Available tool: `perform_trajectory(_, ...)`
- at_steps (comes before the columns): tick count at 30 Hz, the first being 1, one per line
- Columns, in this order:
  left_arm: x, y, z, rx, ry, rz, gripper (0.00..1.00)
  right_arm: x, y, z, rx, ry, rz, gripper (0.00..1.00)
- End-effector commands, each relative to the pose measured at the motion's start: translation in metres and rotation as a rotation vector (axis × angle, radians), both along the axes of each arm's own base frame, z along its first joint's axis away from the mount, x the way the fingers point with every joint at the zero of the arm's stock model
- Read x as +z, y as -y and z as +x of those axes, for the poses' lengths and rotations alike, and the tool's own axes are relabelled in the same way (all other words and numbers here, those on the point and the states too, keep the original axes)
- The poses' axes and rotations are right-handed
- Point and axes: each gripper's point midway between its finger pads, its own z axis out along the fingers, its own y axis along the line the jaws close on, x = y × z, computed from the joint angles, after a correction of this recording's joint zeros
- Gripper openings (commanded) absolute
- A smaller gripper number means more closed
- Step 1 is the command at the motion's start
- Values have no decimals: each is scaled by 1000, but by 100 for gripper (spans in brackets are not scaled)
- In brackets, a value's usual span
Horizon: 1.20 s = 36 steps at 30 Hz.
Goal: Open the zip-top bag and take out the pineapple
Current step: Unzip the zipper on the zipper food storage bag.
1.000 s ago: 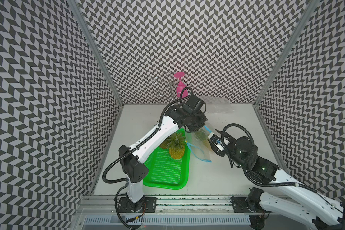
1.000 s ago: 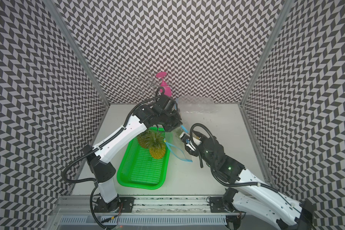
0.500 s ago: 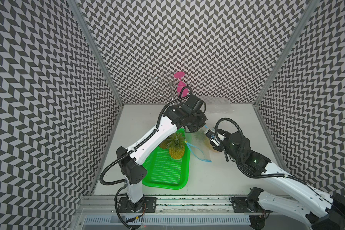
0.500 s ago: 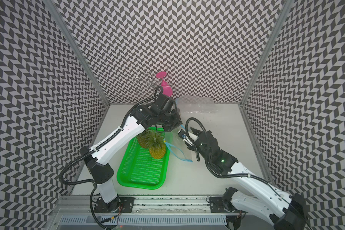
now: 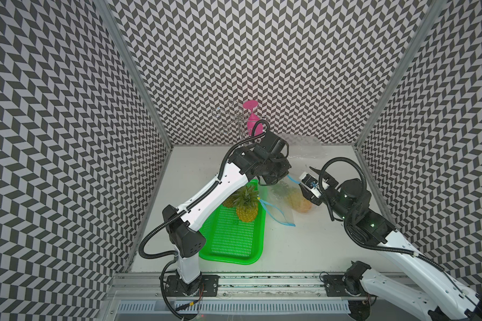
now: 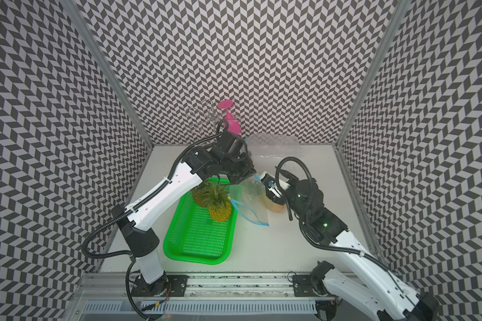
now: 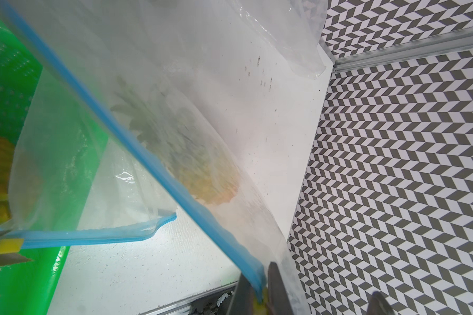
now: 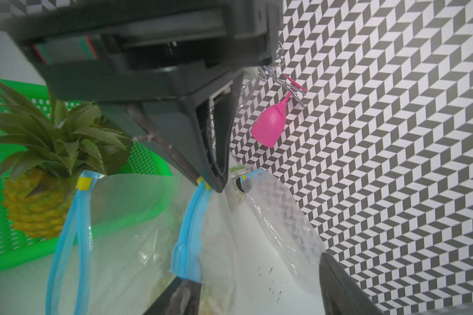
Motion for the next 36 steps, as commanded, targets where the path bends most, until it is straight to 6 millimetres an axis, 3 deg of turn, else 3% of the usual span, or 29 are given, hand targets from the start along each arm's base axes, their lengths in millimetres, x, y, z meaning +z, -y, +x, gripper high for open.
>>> perform_trajectory(1, 28, -4, -5, 6, 43, -45, 0, 2, -19, -3, 120, -11, -34, 58)
perform_trajectory(4, 28, -3, -6, 5, 43, -45, 0, 0, -24, 0, 135, -13, -41, 49)
perform_trajectory(8, 29, -4, -5, 6, 46, -43, 0, 2, -25, 3, 129, -14, -41, 24)
perform_trajectory(11, 29, -3, -5, 5, 46, -44, 0, 2, -26, 0, 144, -11, -34, 21)
perform_trajectory(18, 28, -2, -4, 7, 47, -43, 0, 3, -25, -6, 158, -13, -24, 1)
perform_trajectory(23, 27, -2, 0, 16, 55, -37, 0, 14, -17, -14, 135, -18, 37, 0)
perform_trajectory(26, 24, -4, 8, 34, 78, -12, 0, 8, -12, -22, 129, -62, 67, 0)
perform_trajectory(36, -9, -24, 47, 112, 103, 116, 0, 20, -5, -59, 196, -82, 221, 0)
